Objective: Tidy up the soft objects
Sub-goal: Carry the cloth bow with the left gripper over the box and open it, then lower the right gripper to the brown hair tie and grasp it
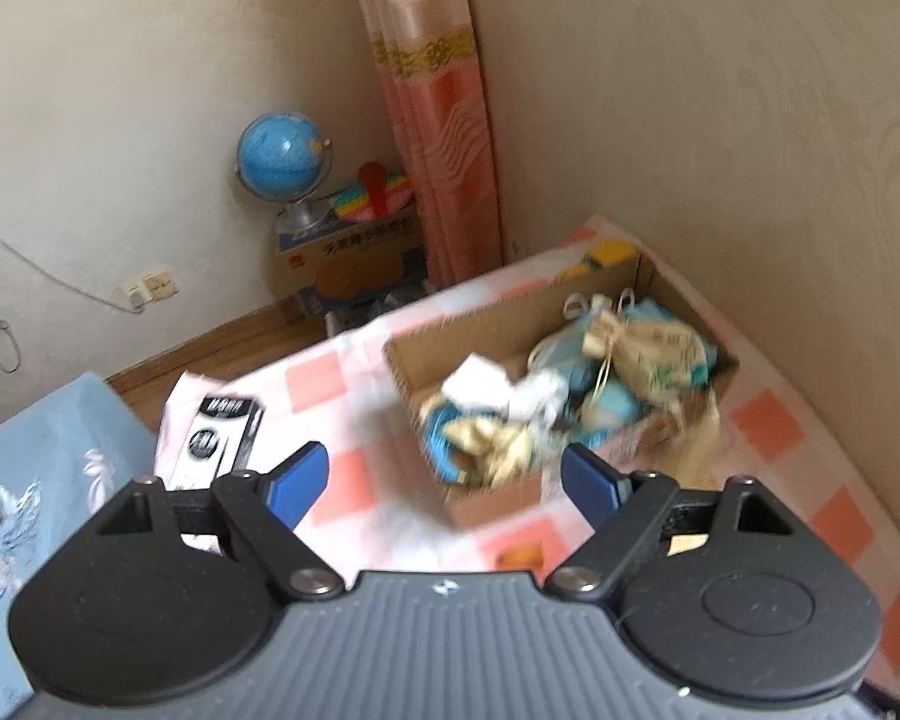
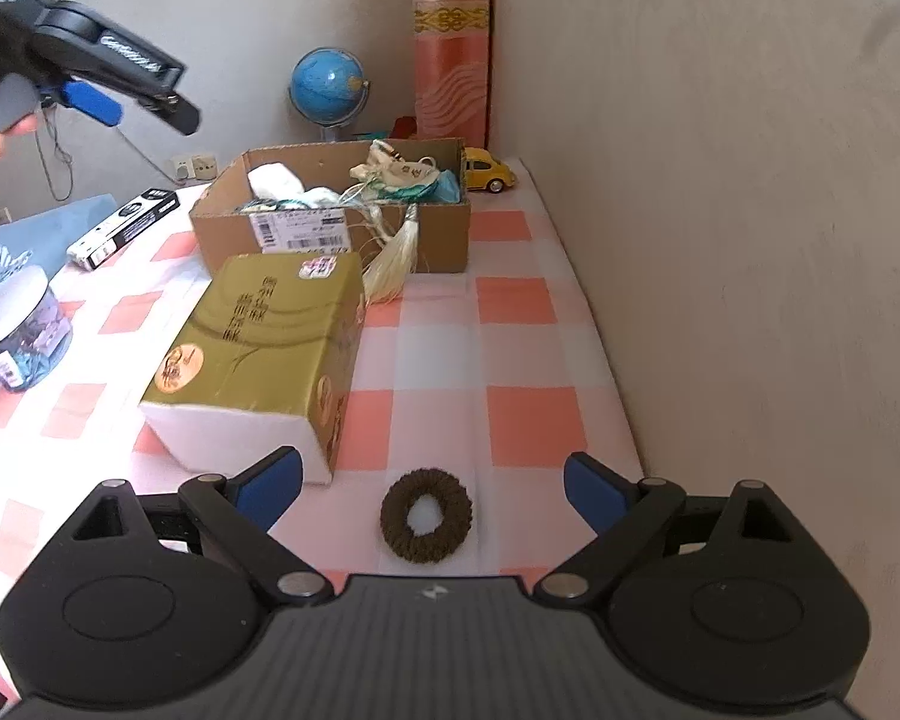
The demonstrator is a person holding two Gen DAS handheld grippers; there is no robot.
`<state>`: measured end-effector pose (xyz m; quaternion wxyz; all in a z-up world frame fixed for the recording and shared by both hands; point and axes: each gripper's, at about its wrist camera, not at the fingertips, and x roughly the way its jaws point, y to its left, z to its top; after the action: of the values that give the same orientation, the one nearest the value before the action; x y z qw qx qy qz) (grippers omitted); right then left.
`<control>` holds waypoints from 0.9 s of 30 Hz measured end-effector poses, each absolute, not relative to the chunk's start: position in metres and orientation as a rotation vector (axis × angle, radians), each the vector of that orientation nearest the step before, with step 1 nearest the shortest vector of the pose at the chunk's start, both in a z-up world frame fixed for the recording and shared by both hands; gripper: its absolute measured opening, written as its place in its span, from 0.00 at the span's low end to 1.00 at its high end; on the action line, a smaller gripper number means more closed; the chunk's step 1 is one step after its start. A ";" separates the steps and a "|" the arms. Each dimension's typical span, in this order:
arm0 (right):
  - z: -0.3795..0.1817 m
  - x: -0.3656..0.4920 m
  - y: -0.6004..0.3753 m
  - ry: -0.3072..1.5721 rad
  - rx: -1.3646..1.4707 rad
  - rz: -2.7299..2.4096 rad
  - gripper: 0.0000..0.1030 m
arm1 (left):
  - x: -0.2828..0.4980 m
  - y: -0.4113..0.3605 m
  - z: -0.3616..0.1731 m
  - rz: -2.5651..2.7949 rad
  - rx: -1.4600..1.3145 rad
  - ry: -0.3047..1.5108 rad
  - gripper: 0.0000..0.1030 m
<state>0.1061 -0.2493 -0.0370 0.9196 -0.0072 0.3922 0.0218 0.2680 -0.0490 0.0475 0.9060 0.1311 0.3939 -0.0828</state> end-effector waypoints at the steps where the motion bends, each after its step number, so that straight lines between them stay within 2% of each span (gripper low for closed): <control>1: -0.038 0.104 -0.249 0.805 -0.019 0.048 0.93 | 0.261 -0.047 0.048 -0.168 0.275 0.822 0.82; 7: -0.047 0.094 -0.245 0.809 -0.035 0.057 0.91 | 0.216 -0.028 0.054 -0.154 0.277 0.843 0.85; 14: -0.062 0.084 -0.245 0.816 -0.043 0.056 0.78 | 0.177 -0.020 0.031 -0.144 0.231 0.832 0.86; 19: -0.076 0.088 -0.244 0.833 -0.047 0.048 0.73 | 0.174 -0.020 -0.001 -0.133 0.180 0.842 0.86; 27: -0.087 0.099 -0.246 0.834 -0.048 0.039 0.72 | 0.194 -0.021 -0.036 -0.131 0.147 0.858 0.86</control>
<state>0.0991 -0.2460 -0.0869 0.9139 -0.0234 0.4049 0.0191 0.1939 -0.0214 -0.0364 0.9047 0.0710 0.4152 -0.0635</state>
